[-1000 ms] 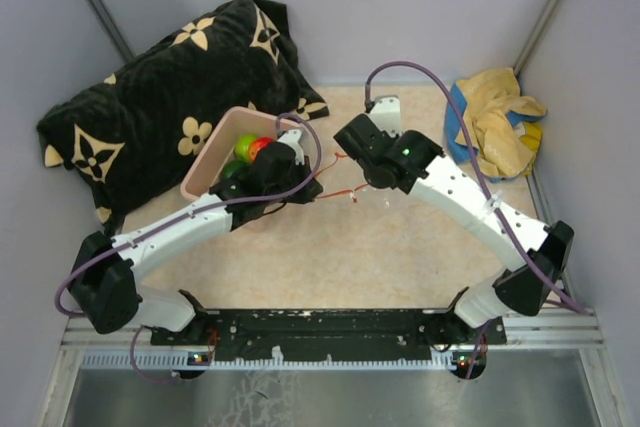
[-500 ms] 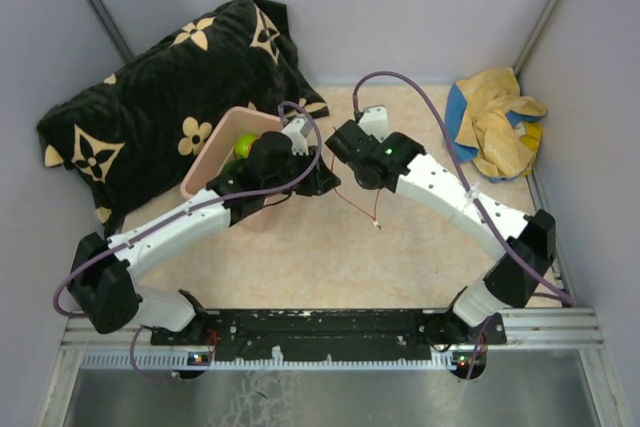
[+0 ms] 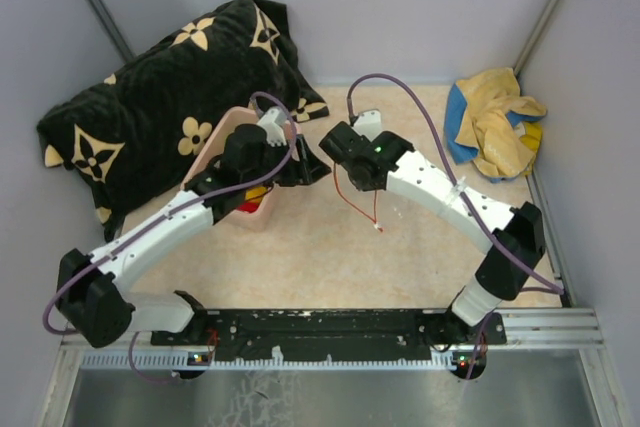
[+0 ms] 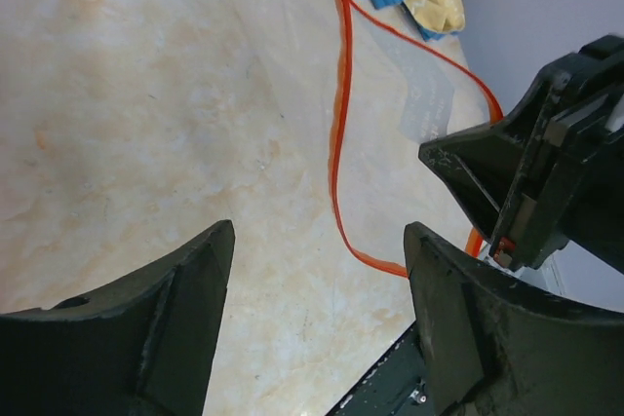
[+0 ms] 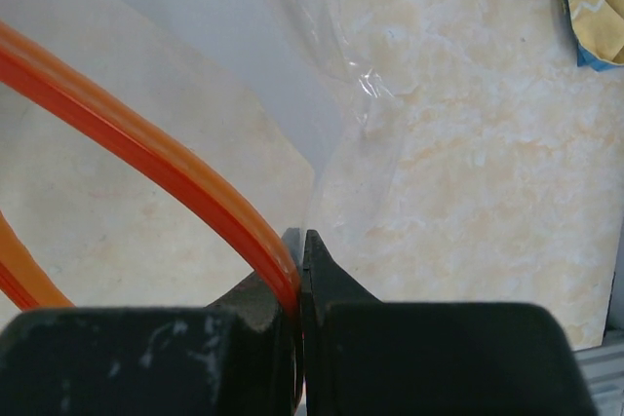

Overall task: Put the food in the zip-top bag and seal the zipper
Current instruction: Open the zipper of the food storage bag, then pick up the fake fruit from the bin, then place the fake fruit in the zipper food storage bag.

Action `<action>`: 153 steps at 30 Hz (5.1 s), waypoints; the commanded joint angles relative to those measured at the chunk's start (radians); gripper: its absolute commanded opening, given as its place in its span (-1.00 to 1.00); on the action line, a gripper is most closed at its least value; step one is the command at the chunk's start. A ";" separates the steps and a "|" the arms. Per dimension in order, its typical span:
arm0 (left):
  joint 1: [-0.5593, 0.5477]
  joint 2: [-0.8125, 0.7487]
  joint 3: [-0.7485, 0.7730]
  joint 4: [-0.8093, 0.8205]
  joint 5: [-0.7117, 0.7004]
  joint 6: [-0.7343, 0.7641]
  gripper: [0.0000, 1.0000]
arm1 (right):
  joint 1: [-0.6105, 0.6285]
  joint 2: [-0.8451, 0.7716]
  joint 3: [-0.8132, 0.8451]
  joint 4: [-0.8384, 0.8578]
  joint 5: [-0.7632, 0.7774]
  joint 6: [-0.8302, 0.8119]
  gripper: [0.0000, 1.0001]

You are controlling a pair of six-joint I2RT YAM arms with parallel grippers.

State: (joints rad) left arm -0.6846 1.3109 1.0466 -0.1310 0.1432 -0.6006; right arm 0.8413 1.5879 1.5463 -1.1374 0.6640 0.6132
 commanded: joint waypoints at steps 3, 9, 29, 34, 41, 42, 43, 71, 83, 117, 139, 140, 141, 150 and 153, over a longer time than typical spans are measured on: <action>0.159 -0.117 -0.023 -0.082 -0.004 0.075 0.62 | -0.004 0.017 0.069 -0.009 0.032 0.017 -1.00; 0.238 -0.106 0.018 -0.163 -0.138 0.195 0.83 | -0.004 0.028 0.081 -0.002 0.034 0.001 -1.00; 0.477 0.300 0.139 -0.097 -0.016 0.050 0.99 | -0.007 0.034 0.074 0.023 0.015 -0.026 -1.00; 0.494 0.384 0.185 -0.083 0.050 0.030 0.99 | -0.007 0.038 0.081 0.023 0.002 -0.029 -1.00; 0.494 0.483 0.215 -0.041 0.111 0.013 0.99 | -0.006 0.043 0.085 0.021 -0.006 -0.028 -1.00; 0.494 0.495 0.220 -0.040 0.112 0.012 0.99 | -0.006 0.044 0.084 0.020 -0.008 -0.028 -1.00; 0.494 0.508 0.226 -0.039 0.117 0.012 0.97 | -0.006 0.045 0.084 0.020 -0.010 -0.029 -1.00; 0.492 0.140 0.055 -0.068 0.198 0.048 0.08 | -0.006 0.044 0.088 0.009 -0.020 -0.033 -1.00; 0.361 -0.021 0.009 -0.057 0.347 -0.054 0.06 | -0.006 0.055 0.086 0.055 -0.062 -0.017 -1.00; 0.063 0.006 -0.150 0.238 0.038 -0.227 -0.06 | -0.004 -0.045 0.032 0.212 -0.304 0.062 -1.00; 0.006 0.054 0.018 0.016 -0.105 -0.073 0.63 | 0.014 -0.026 -0.009 0.353 -0.436 0.067 -1.00; 0.006 0.055 0.021 0.007 -0.113 -0.068 0.66 | 0.014 -0.028 -0.008 0.353 -0.431 0.069 -1.00; 0.005 0.057 0.024 0.000 -0.119 -0.064 0.67 | 0.015 -0.029 -0.008 0.353 -0.426 0.069 -1.00; 0.005 0.063 0.052 -0.061 -0.182 -0.026 0.97 | 0.013 -0.040 -0.010 0.351 -0.412 0.071 -1.00; 0.005 0.055 0.061 -0.065 -0.188 -0.016 0.99 | 0.012 -0.045 -0.018 0.352 -0.409 0.071 -1.00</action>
State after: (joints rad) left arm -0.6724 1.3689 1.0603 -0.1787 -0.0158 -0.6483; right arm 0.8490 1.5795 1.5311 -0.8288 0.2359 0.6765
